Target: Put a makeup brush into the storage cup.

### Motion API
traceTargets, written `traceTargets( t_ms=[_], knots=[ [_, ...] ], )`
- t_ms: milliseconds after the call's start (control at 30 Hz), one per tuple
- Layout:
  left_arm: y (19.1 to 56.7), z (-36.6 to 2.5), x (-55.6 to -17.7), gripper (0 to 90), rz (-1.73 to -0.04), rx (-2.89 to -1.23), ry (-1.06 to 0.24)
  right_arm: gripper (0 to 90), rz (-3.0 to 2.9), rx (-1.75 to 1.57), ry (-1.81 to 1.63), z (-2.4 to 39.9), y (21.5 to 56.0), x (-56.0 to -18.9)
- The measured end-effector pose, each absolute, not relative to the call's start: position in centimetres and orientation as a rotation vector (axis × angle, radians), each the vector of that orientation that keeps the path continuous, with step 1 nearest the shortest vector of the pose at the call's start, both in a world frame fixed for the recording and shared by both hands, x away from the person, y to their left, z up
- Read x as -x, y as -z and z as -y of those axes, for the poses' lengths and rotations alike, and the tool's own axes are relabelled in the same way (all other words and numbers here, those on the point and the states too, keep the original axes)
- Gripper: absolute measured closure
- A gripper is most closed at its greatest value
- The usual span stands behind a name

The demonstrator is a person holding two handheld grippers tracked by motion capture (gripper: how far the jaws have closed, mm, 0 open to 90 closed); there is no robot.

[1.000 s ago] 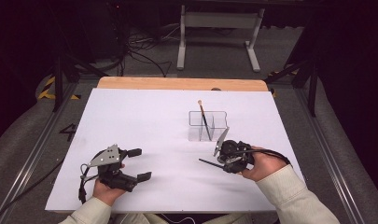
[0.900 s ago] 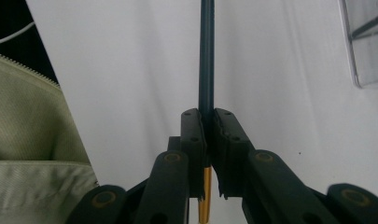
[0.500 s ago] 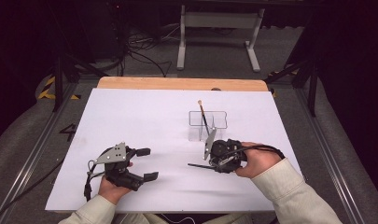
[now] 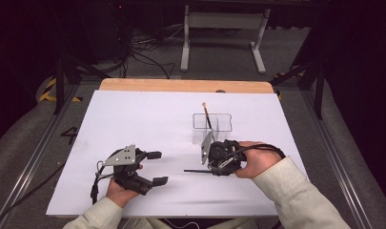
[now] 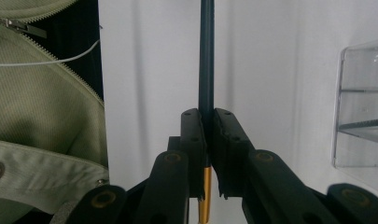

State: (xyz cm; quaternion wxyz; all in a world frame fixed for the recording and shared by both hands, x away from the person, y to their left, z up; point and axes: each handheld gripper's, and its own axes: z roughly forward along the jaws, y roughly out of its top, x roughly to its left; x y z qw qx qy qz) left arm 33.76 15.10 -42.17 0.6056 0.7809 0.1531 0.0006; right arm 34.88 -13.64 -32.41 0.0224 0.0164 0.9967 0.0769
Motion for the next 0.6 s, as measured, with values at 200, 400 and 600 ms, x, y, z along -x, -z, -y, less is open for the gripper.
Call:
traceTargets(
  t_ms=[200,400,600],
  knots=[
    [42.0,-14.8,-33.8,11.8,-0.334,-1.800,0.006,83.2,-3.095,-0.004,-0.240,12.6,32.1,-34.7],
    [41.9,-14.5,-33.8,15.4,-0.297,-1.803,0.016,83.3,-3.102,0.031,-0.232,11.7,32.1,-34.7],
    [41.8,-14.1,-33.8,21.0,-0.271,-1.807,0.037,83.3,-3.107,0.049,-0.234,11.1,32.0,-34.7]
  ],
)
